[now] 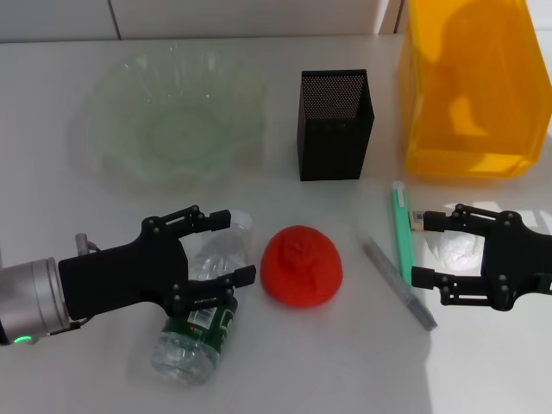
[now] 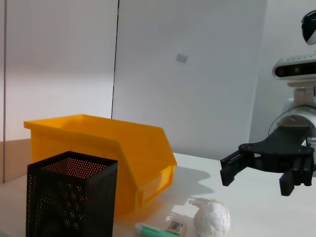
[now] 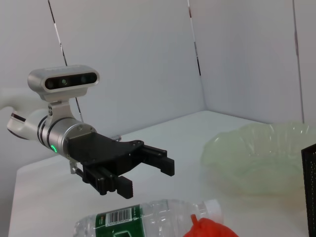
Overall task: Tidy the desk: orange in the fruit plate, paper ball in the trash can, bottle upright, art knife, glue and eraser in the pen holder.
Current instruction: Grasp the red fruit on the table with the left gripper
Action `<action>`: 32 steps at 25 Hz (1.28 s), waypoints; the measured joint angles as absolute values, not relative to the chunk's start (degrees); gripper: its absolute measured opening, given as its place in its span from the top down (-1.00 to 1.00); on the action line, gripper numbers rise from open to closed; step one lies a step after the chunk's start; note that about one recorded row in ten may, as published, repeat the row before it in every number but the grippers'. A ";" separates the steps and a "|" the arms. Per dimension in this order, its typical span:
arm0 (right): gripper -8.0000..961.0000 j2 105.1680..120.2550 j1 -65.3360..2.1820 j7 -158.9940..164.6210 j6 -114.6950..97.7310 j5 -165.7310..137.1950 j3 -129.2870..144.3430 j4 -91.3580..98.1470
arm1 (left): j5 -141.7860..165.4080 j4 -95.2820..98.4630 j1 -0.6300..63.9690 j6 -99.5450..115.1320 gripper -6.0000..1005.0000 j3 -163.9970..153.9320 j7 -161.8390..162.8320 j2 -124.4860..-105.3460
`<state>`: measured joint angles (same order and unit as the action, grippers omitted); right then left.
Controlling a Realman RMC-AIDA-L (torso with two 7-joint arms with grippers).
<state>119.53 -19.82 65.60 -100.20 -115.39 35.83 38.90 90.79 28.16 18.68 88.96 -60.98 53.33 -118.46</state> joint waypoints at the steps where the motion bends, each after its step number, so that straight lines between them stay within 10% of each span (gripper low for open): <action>1: -0.72 119.51 -19.77 65.54 -100.20 -115.39 35.72 38.86 | 90.79 28.15 18.76 88.94 -0.59 -61.00 53.31 -118.46; 32: -0.72 119.36 -18.19 64.45 -102.79 -110.74 35.25 40.43 | 90.13 8.21 35.21 74.62 -0.57 -64.41 41.53 -119.30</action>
<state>119.36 -18.19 64.45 -102.79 -110.74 35.25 40.43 90.13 8.21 35.21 74.62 -64.41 41.53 -119.30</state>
